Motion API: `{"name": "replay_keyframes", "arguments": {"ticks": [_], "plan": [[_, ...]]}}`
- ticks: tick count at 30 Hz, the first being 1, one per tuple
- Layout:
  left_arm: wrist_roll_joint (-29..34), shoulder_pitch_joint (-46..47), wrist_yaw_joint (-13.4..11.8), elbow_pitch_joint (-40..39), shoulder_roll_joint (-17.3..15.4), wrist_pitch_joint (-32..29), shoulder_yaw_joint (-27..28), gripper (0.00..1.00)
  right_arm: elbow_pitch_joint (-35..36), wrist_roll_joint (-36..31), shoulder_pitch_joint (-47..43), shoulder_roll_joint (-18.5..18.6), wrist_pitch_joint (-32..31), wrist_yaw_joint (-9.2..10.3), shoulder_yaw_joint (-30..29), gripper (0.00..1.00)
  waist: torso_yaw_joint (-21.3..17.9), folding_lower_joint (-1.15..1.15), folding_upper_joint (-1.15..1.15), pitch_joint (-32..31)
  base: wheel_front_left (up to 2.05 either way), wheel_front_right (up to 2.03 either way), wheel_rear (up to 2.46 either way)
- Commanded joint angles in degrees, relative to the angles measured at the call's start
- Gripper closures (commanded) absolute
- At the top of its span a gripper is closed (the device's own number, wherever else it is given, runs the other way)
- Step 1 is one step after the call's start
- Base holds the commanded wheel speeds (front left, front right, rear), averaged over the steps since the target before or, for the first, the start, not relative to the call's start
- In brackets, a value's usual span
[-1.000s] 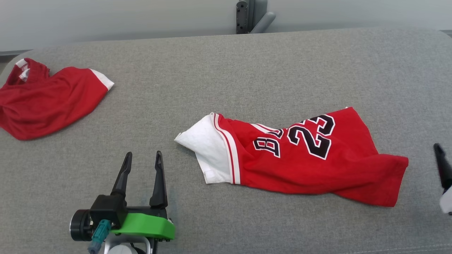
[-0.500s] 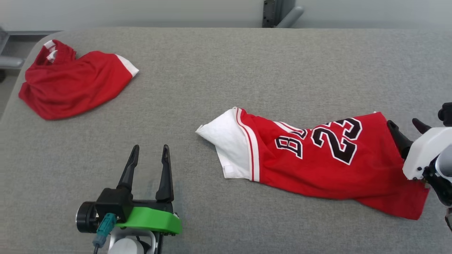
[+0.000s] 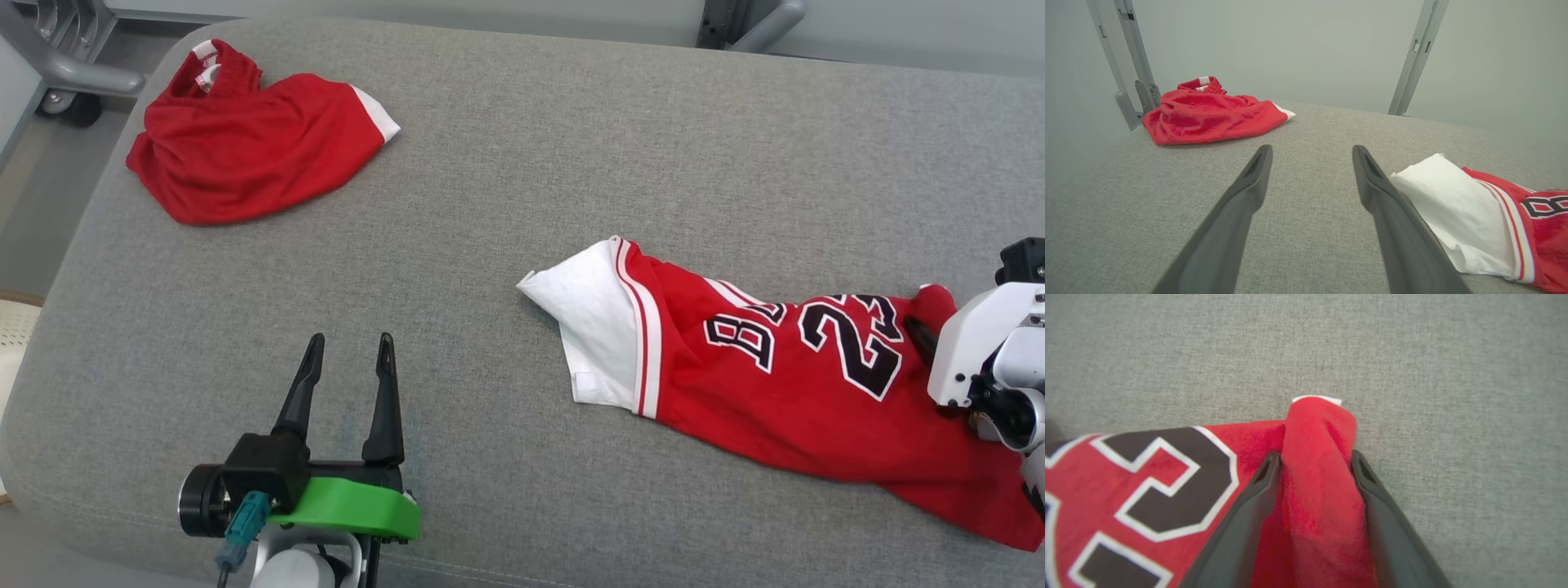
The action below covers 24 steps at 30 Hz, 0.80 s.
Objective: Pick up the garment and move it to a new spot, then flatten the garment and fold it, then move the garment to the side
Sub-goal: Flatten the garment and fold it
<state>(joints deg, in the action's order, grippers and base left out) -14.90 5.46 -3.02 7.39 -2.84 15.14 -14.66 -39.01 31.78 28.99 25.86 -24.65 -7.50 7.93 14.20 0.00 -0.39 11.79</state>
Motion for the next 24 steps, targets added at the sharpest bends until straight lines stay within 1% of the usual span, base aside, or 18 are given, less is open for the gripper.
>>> {"name": "replay_keyframes", "arguments": {"ticks": [1, 5, 12, 17, 24], "plan": [[0.03, 1.02, -0.06, -0.21, -0.09, -0.01, 0.06, 0.0, -0.86, 0.39, 0.35, -0.06, 0.45, 0.02, 0.76, 1.0, 0.29, 0.0, 0.39, 0.43, 0.0, 0.0, 0.0], [0.11, 1.19, -0.12, -0.25, -0.09, -0.01, -0.1, 0.0, -2.85, -0.21, 3.41, 1.3, 4.96, 0.06, 2.41, 1.0, 0.27, 0.0, 0.39, 1.03, 0.0, 0.0, 0.0], [-0.18, 1.72, 0.01, 0.11, -0.09, 0.0, -0.59, 0.0, -5.86, -2.7, 10.72, 1.94, 13.0, 0.06, 4.87, 1.0, 0.61, 0.0, 0.39, 1.52, 0.0, 0.0, 0.0], [-0.49, 2.1, 0.18, 0.33, -0.09, -0.01, -1.42, 0.0, -9.19, -6.08, 17.24, 1.15, 17.91, 0.06, 6.44, 1.0, 2.06, 0.0, 0.39, 1.8, 0.0, 0.0, 0.0], [-0.85, 2.32, 0.12, 0.59, -0.09, 0.0, -2.44, 0.0, -15.97, -12.0, 25.29, -0.44, 24.03, 0.06, 8.27, 1.0, 4.99, 0.0, 0.39, 2.25, 0.0, 0.0, 0.0]]}}
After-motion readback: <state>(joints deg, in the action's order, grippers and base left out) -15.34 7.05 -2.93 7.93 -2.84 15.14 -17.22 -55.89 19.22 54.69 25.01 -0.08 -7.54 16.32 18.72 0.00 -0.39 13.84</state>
